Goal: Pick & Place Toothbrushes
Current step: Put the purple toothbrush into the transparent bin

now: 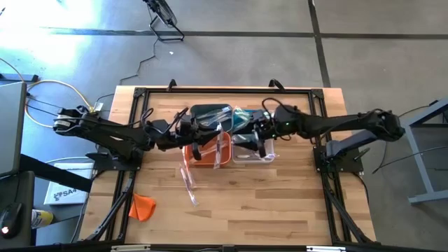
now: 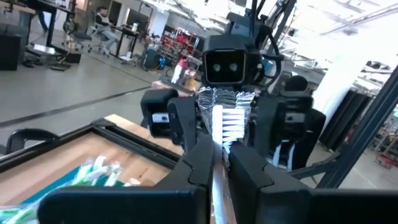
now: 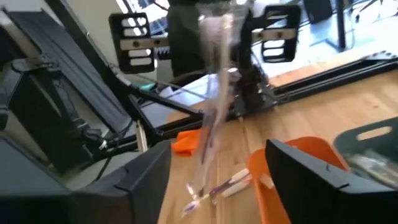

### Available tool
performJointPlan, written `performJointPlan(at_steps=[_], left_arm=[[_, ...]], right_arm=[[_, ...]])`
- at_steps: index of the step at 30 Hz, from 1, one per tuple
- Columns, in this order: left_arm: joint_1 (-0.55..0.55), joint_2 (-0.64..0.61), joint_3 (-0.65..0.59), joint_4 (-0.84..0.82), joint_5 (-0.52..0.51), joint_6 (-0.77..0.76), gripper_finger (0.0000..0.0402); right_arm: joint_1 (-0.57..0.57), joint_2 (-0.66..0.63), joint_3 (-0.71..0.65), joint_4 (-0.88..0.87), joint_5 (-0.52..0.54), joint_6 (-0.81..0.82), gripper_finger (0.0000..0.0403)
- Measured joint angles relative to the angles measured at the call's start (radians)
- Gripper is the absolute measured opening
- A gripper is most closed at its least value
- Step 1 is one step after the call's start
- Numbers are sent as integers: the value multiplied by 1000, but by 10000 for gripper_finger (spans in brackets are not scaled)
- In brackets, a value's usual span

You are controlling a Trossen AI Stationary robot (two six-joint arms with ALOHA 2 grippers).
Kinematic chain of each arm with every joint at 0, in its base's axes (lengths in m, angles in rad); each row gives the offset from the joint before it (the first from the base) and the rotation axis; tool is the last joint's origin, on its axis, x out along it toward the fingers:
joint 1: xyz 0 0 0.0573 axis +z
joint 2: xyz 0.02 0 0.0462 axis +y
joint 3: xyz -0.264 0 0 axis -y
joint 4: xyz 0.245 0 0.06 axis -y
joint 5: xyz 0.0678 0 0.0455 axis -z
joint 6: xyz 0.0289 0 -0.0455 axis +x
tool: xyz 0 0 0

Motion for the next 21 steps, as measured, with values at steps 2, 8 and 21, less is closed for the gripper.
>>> performJointPlan(at_steps=[2, 8, 21], left_arm=[[1, 6, 0, 0, 0, 0, 25], [1, 22, 0, 37, -1, 2, 25], [1, 25, 0, 43, -2, 2, 25]], right_arm=[[11, 29, 0, 29, -16, 0, 263], [27, 112, 0, 154, -78, 85, 281], [32, 212, 0, 287, -95, 157, 282]])
